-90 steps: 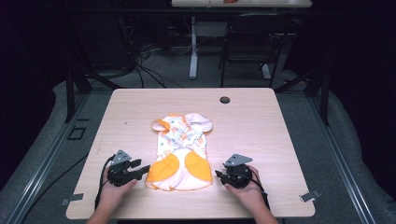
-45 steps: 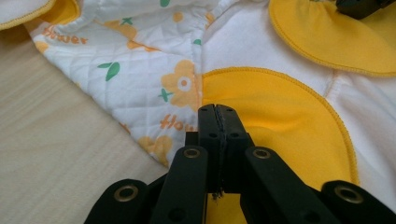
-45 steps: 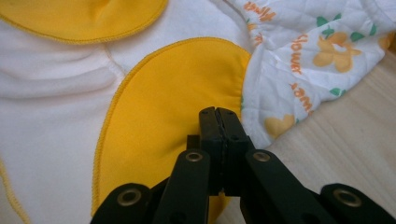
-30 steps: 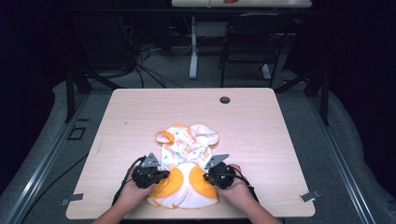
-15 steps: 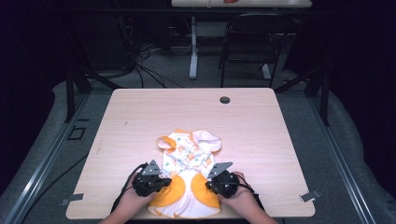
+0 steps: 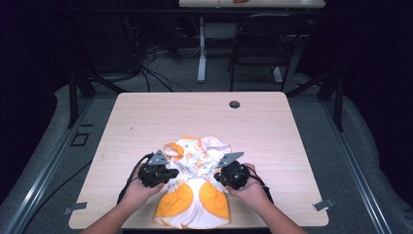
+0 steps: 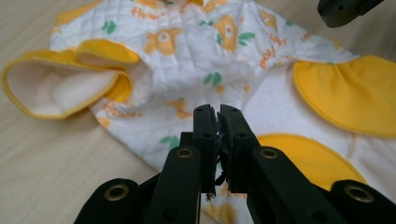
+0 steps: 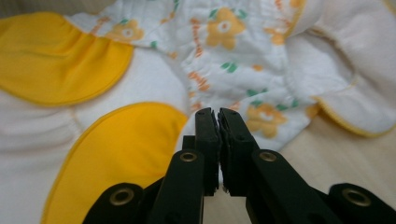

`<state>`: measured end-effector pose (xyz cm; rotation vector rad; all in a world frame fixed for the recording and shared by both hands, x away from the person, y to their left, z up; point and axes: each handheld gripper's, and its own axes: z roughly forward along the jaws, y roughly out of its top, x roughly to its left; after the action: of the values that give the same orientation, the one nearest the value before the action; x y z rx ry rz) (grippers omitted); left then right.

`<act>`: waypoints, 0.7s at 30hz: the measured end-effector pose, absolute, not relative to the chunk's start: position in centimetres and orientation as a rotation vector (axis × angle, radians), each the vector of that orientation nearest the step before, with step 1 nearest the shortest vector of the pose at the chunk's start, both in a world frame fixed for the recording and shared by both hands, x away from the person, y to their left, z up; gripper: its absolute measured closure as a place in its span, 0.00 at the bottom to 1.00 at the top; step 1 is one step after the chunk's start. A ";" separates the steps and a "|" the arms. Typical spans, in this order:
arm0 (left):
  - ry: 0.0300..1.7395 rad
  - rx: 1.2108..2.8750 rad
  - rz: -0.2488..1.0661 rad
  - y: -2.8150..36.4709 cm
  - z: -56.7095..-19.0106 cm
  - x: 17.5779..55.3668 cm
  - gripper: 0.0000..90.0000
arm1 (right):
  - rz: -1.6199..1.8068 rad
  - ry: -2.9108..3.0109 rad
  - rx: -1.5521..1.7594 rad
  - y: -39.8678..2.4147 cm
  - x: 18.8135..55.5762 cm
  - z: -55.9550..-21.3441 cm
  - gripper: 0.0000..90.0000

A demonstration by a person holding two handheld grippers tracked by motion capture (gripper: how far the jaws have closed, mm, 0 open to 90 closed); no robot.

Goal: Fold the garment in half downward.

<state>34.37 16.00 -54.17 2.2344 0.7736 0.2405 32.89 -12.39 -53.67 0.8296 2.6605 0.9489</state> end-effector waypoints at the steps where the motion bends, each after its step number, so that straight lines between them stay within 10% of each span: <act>1: 0.774 2.240 0.241 15.9 -54.0 34.9 0.94 | 0.945 2.648 0.837 -12.4 33.4 -53.5 0.96; 21: 0.908 2.182 0.275 14.8 -53.2 43.6 0.88 | 0.879 2.569 0.956 -10.9 42.8 -52.8 0.92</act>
<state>43.62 14.81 -53.18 2.1816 0.9083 0.2752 42.77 -10.95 -52.79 0.9556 2.5694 0.8786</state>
